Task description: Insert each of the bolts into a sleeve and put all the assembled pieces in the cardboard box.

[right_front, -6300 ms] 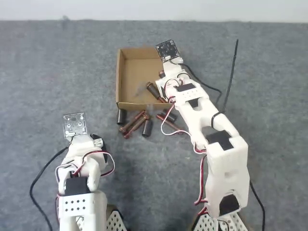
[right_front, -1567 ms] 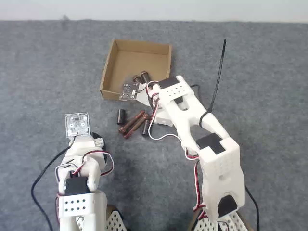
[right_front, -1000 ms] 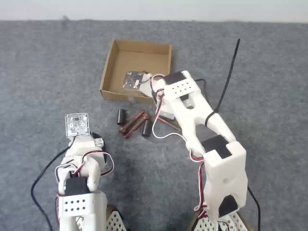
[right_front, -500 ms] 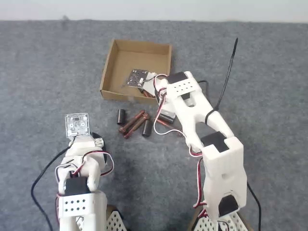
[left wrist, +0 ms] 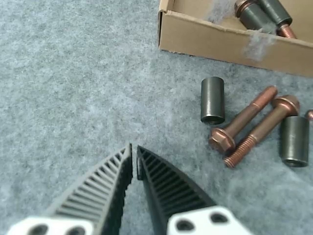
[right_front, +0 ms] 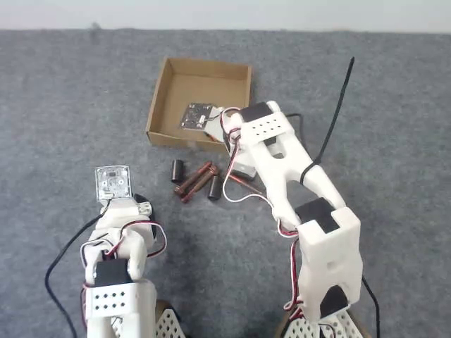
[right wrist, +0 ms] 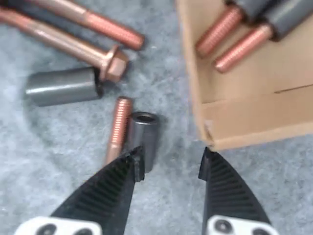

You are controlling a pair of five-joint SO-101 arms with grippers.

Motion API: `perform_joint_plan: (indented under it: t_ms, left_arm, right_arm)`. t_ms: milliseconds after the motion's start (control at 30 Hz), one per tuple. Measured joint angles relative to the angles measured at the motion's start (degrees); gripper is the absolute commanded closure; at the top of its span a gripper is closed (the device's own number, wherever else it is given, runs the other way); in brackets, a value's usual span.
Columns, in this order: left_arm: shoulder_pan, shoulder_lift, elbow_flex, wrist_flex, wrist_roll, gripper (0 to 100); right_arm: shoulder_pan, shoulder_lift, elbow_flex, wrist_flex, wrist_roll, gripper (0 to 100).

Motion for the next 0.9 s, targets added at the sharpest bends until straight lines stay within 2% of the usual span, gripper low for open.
perform_joint_plan:
  t_ms: [200,433,900]
  left_arm:
    - [0.0,0.0,0.0,0.0,0.0,99]
    - [0.0,0.0,0.0,0.0,0.0,99]
    - [0.0,0.0,0.0,0.0,0.0,99]
  right_arm:
    - [-2.11,0.0,1.76,-0.18,-1.23,81.1]
    - [-1.93,0.0,5.54,-6.68,-2.46,81.2]
    - [0.0,0.62,5.89,-8.0,-2.2,81.2]
